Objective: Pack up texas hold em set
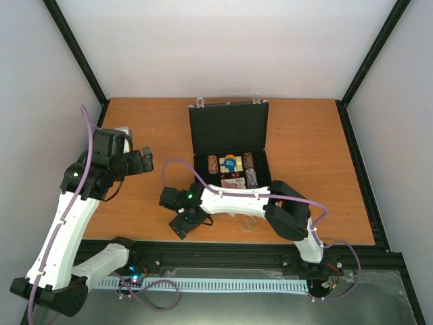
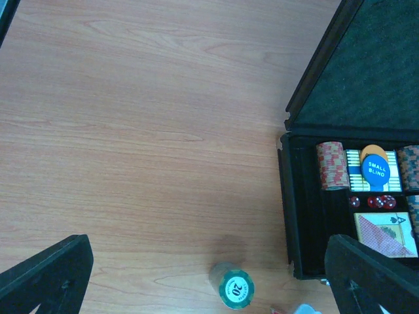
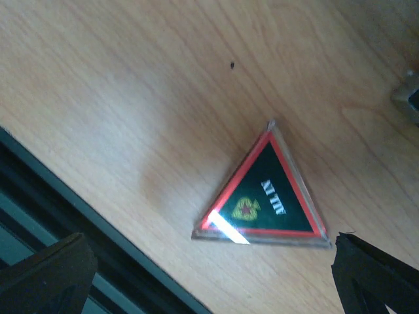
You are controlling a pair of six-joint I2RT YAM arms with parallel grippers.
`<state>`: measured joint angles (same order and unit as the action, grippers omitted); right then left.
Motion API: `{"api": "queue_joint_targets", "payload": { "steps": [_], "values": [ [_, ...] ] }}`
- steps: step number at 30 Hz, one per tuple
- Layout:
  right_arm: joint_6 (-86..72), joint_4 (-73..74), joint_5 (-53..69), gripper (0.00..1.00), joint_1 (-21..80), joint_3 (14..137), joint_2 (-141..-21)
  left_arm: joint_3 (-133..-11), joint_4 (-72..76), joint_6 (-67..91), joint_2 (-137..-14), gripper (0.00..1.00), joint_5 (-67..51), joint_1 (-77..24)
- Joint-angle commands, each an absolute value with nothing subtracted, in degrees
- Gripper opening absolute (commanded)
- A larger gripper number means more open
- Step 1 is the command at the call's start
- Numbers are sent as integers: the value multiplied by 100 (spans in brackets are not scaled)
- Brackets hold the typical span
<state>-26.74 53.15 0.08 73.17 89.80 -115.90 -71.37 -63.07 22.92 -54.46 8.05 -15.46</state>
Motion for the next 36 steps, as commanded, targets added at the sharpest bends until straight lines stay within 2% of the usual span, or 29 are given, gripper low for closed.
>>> {"api": "queue_joint_targets", "payload": {
  "steps": [1, 28, 36],
  "values": [
    [-3205, 5452, -262, 100, 7319, 9292, -11850, -7172, -6433, 2333, -5339, 100, 675, -1529],
    [-3673, 5457, -195, 98, 7075, 9018, -12214, -6857, -6372, 2183, -5274, 100, 632, -1529],
    [-3691, 5491, -219, 91, 7075, 9010, -12209, -6855, -6381, 2171, -5269, 100, 628, -1529]
  ]
}}
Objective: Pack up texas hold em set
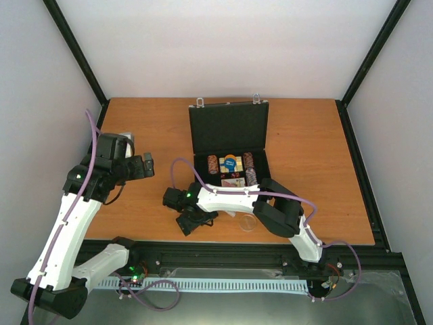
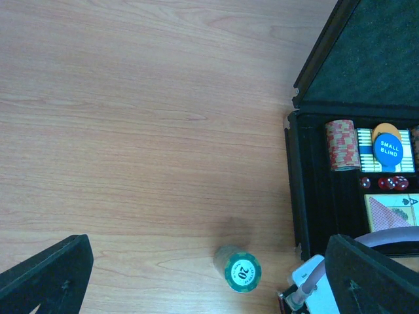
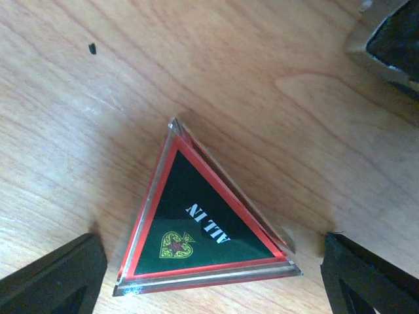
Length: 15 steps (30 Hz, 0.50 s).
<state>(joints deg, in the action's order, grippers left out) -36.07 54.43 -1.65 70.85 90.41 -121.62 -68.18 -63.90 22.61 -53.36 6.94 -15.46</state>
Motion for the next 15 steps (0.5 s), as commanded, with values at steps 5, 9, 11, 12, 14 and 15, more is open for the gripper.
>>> {"api": "queue_joint_targets", "payload": {
  "steps": [5, 9, 11, 12, 14, 15],
  "values": [
    [-3634, 5482, -166, 79, 7056, 8990, -12249, -6830, -6357, 2190, -5280, 100, 616, -1529],
    [-3602, 5512, -170, 78, 7035, 9015, -12234, -6812, -6363, 2197, -5274, 100, 621, -1529],
    [-3567, 5548, -181, 78, 7031, 9029, -12218, -6803, -6350, 2202, -5267, 100, 641, -1531],
    [-3551, 5564, -194, 76, 7026, 9041, -12197, -6796, -6346, 2199, -5273, 100, 641, -1530],
    [-3514, 5623, -222, 75, 7023, 9061, -12155, -6794, -6330, 2221, -5288, 100, 642, -1529],
    [-3489, 5658, -232, 75, 7013, 9082, -12126, -6801, -6322, 2227, -5283, 100, 642, -1529]
  ]
}}
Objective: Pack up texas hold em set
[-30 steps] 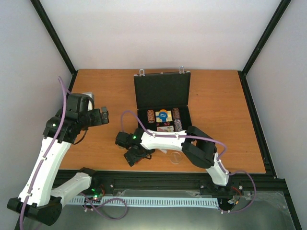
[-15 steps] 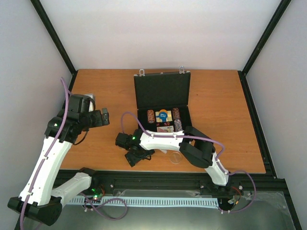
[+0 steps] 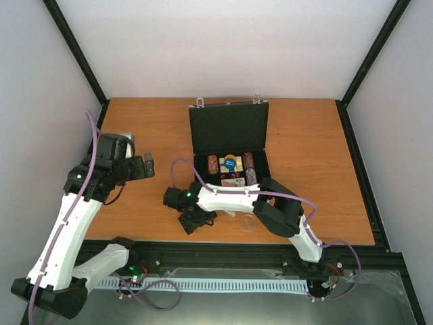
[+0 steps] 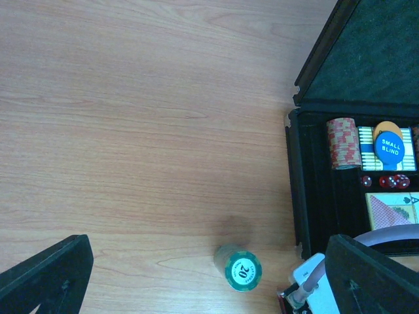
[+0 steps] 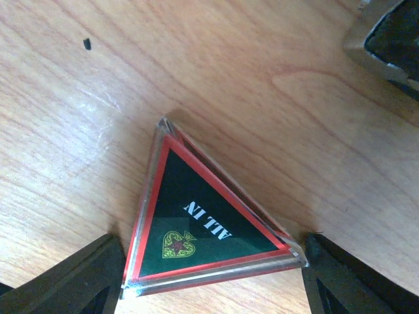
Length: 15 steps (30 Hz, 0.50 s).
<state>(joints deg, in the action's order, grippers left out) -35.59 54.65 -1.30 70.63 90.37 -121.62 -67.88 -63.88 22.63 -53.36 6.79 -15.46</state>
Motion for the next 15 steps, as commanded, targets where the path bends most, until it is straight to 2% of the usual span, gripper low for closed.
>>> {"api": "queue_joint_targets", "payload": {
  "steps": [1, 15],
  "values": [
    [-3458, 5691, -240, 74, 7009, 9089, -12087, -6801, -6312, 2236, -5294, 100, 642, -1529],
    [-3093, 6239, -441, 74, 6993, 9226, -11311, -6768, -6189, 2403, -5304, 100, 645, -1529]
  ]
}}
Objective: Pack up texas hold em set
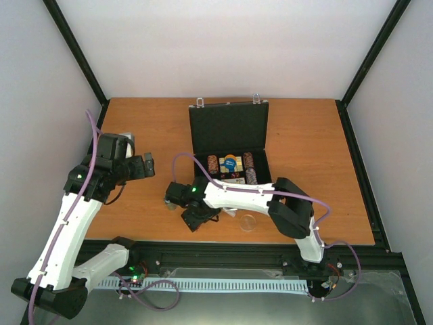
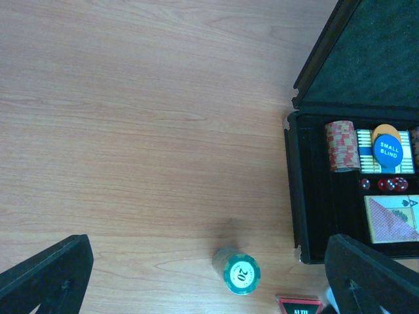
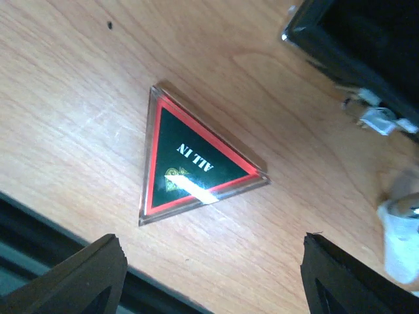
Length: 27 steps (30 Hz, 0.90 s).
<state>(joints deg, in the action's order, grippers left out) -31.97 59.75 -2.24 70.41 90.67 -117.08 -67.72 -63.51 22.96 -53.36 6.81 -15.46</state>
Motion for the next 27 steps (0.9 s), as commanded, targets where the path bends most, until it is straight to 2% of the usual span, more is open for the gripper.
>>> {"api": "queue_joint_targets", "payload": {
  "steps": [1, 3, 10, 24, 27],
  "values": [
    [-3094, 6215, -447, 74, 6981, 9191, -11268, -6768, -6188, 2414, -5302, 100, 650, -1529],
    [-3042, 6135, -349, 76, 6970, 9098, -11230, -6761, -6192, 2432, -5292, 100, 650, -1529],
    [-2931, 5896, -243, 100, 6934, 9153, -11619, -6707, -6170, 2485, -5273, 100, 626, -1529],
    [-2989, 5543, 119, 100, 6548, 9461, -12342, -6654, -6144, 2479, -5267, 100, 632, -1525],
    [-2974, 5560, 217, 97, 6548, 9497, -12421, -6664, -6130, 2464, -5294, 100, 642, -1533]
  ]
}}
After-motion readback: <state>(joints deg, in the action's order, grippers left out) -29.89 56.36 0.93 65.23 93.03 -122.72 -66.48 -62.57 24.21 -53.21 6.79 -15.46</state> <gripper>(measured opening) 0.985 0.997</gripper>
